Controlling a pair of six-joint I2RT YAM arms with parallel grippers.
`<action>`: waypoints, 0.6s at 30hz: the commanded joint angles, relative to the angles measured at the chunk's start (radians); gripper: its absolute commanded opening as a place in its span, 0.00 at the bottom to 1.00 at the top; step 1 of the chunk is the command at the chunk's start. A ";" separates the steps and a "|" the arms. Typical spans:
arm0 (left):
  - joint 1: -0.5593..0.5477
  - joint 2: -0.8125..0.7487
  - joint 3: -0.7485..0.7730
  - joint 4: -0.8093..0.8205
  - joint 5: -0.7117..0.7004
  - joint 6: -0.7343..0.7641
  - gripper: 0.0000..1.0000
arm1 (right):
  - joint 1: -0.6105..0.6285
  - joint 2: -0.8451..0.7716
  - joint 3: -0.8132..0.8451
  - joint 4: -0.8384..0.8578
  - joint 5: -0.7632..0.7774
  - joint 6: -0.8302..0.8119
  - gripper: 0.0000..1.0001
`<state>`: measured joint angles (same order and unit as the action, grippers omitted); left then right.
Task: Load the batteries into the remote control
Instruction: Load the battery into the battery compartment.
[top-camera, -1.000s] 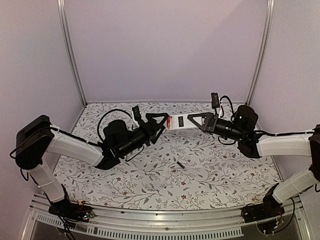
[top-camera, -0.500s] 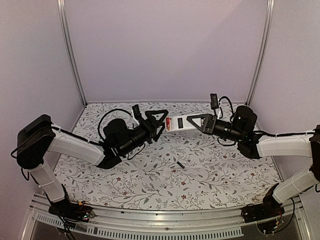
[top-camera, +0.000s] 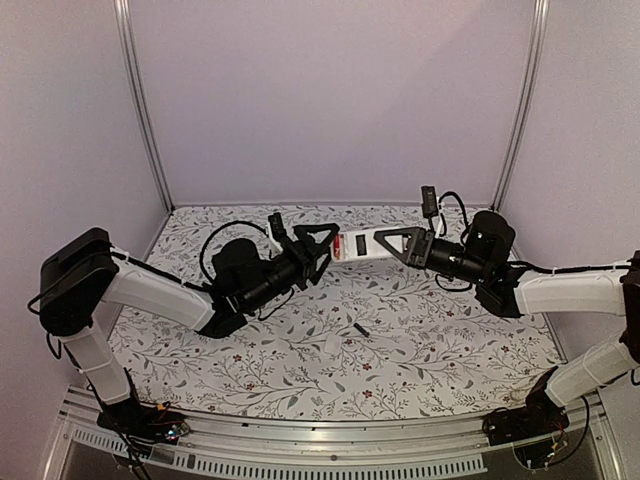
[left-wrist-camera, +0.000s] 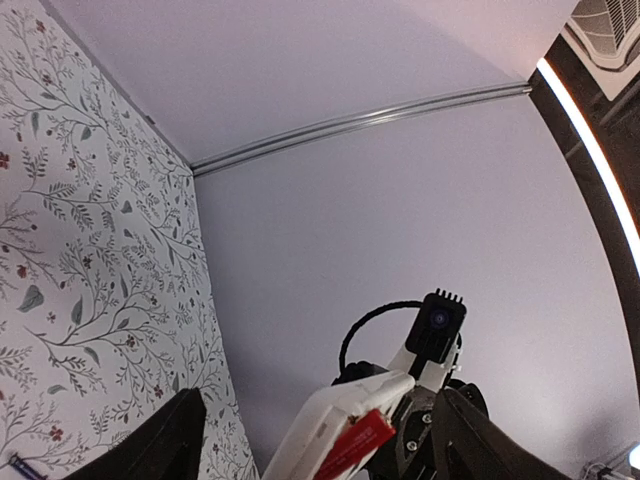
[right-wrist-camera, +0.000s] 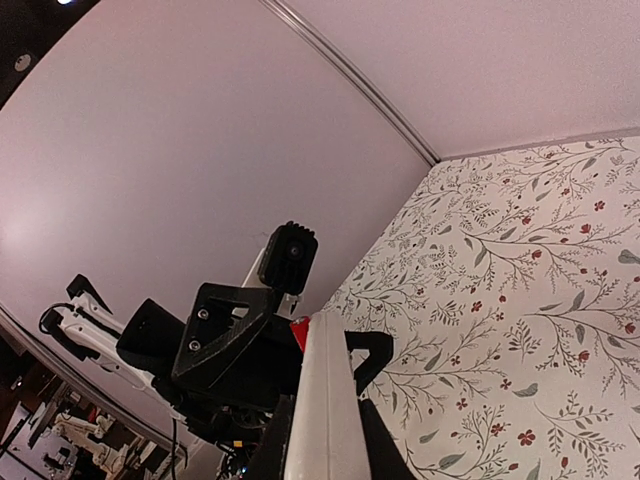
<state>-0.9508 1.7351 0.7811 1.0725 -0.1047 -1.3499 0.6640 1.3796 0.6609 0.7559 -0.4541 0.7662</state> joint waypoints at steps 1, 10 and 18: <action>-0.006 0.020 0.018 0.029 0.003 -0.010 0.77 | 0.008 -0.021 0.000 0.012 0.009 -0.007 0.00; -0.006 0.023 0.011 0.028 -0.005 -0.013 0.68 | 0.009 -0.022 -0.003 0.040 0.008 0.015 0.00; -0.005 0.030 0.000 0.044 -0.009 -0.018 0.59 | 0.008 -0.026 -0.007 0.086 0.006 0.059 0.00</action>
<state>-0.9508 1.7477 0.7811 1.0962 -0.1089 -1.3716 0.6670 1.3796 0.6609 0.7715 -0.4541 0.7933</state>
